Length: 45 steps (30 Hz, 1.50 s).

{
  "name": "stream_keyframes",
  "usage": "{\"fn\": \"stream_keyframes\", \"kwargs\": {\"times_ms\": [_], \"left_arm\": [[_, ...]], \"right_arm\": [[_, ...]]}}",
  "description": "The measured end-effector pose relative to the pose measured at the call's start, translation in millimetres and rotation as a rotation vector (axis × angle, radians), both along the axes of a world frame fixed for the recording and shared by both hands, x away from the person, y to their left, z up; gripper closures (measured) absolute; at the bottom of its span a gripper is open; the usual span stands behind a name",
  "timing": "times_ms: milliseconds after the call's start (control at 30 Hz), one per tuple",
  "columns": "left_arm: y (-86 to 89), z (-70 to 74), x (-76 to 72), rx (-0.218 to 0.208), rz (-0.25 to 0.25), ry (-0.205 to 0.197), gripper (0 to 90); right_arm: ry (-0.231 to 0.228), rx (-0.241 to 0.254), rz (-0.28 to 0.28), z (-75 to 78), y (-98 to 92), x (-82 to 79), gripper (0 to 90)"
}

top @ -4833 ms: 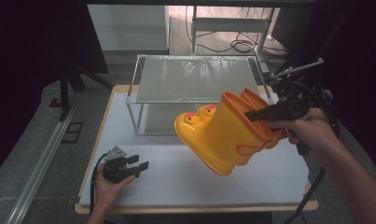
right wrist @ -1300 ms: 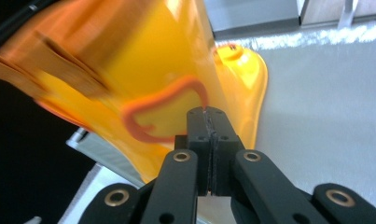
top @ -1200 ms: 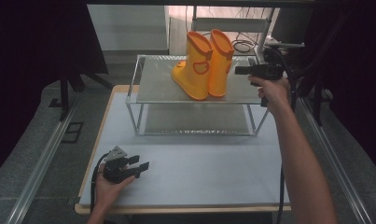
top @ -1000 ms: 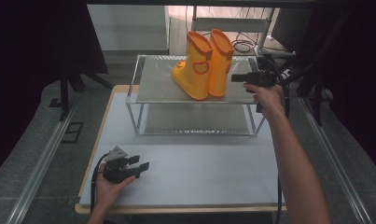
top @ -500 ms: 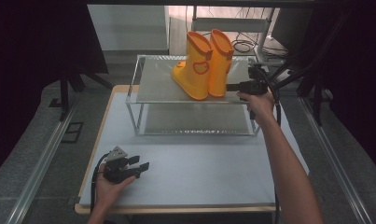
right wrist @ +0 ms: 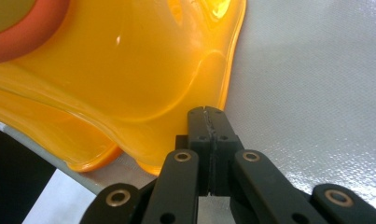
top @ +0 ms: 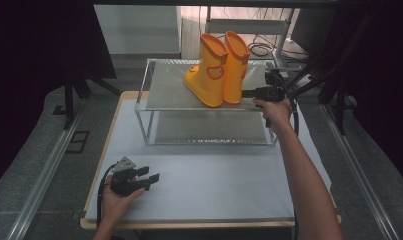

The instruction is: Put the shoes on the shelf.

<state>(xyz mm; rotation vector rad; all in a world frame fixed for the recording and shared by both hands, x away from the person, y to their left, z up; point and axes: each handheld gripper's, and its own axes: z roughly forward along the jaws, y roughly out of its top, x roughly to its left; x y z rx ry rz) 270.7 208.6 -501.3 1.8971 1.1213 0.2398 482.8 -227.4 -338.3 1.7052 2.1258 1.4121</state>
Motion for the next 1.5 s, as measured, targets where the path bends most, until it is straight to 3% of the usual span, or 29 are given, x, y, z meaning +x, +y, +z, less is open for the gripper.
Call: {"fn": "stream_keyframes", "kwargs": {"times_ms": [200, 367, 900, 1267, 1500], "left_arm": [[-1.2, -0.4, 1.0, 0.002, -0.005, 0.002, 43.8], [-1.8, -0.4, 1.5, 0.002, -0.006, 0.003, 43.7], [-2.4, -0.2, 1.5, 0.003, -0.01, 0.002, 43.7], [-3.3, -0.4, 1.6, 0.005, -0.014, 0.003, 43.6], [-2.6, -0.6, 1.8, 0.006, -0.017, 0.001, 43.5]], "right_arm": [[-0.008, -0.009, 0.002, 0.9, 3.1, -2.1, 89.7], [-0.005, 0.012, 0.014, 0.4, 5.9, -2.5, 89.8], [-0.007, 0.046, 0.112, 0.1, 39.7, -7.8, 89.8], [-0.007, 0.064, 0.133, -1.8, 47.8, -8.3, 89.8], [-0.008, 0.085, 0.127, -1.6, 40.6, -9.5, 89.7]]}}
